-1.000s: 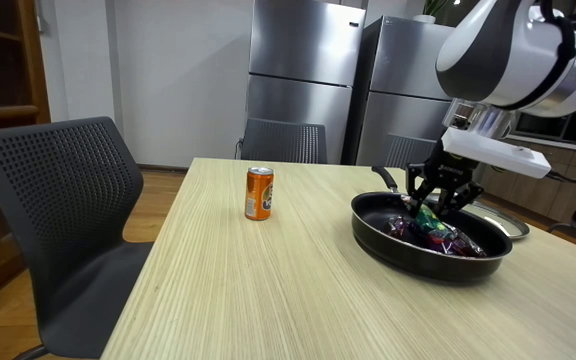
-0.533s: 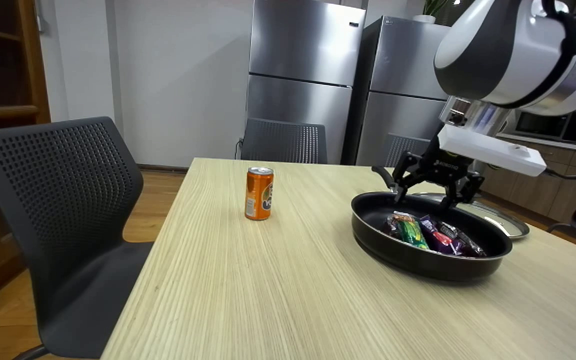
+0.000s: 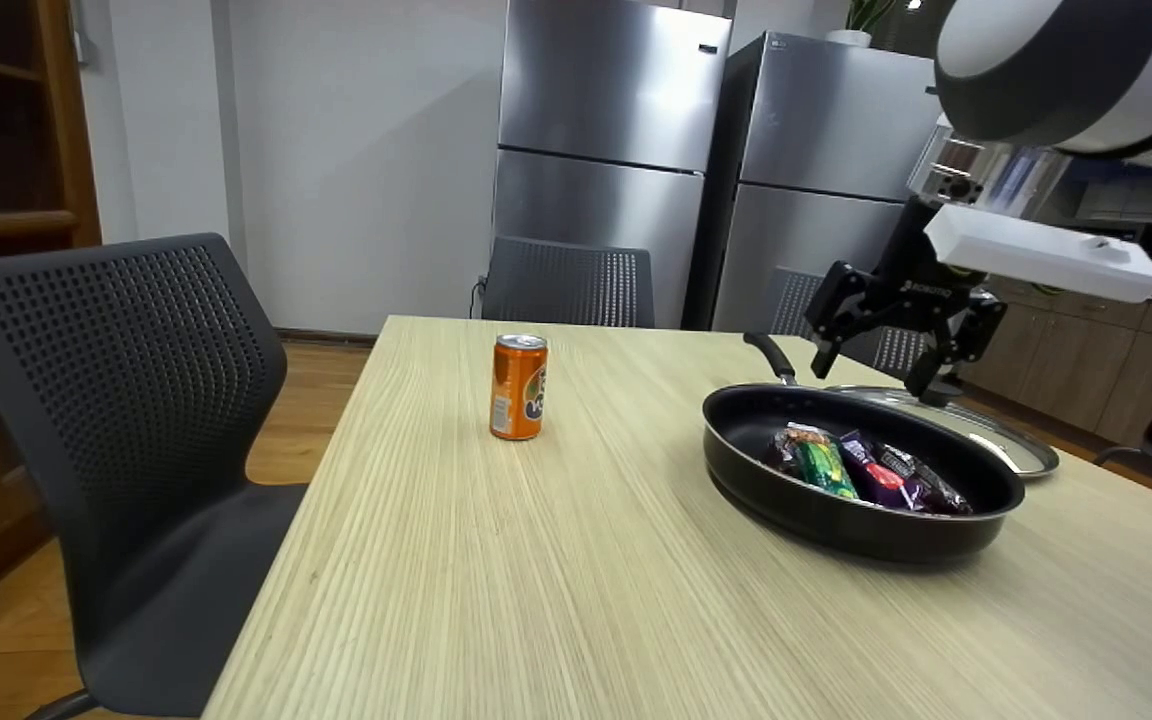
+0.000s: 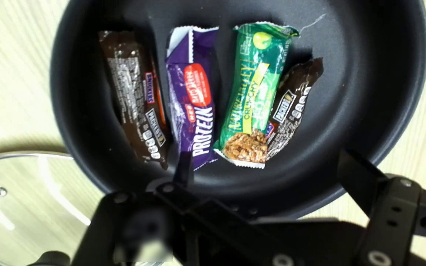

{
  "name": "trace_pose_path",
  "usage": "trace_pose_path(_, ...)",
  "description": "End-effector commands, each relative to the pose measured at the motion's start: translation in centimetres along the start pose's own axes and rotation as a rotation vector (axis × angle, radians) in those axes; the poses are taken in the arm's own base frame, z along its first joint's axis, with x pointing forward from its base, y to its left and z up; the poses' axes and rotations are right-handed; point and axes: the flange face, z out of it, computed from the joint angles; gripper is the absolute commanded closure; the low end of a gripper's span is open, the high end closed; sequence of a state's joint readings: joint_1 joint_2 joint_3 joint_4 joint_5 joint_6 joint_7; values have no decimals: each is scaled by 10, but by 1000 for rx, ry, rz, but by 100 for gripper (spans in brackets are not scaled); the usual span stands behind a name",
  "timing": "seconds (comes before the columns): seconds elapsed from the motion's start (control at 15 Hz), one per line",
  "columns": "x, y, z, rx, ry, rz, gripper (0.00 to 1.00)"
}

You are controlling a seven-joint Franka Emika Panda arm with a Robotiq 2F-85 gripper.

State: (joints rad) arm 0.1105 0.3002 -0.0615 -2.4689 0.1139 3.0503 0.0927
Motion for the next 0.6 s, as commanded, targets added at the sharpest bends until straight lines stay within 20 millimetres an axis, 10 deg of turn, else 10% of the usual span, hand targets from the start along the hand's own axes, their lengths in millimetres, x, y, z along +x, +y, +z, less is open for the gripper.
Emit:
trace_pose_path(0.0,0,19,-35,-30,13,-5,0)
trace_pose_path(0.53,23,62,-54,-65,62,-2,0)
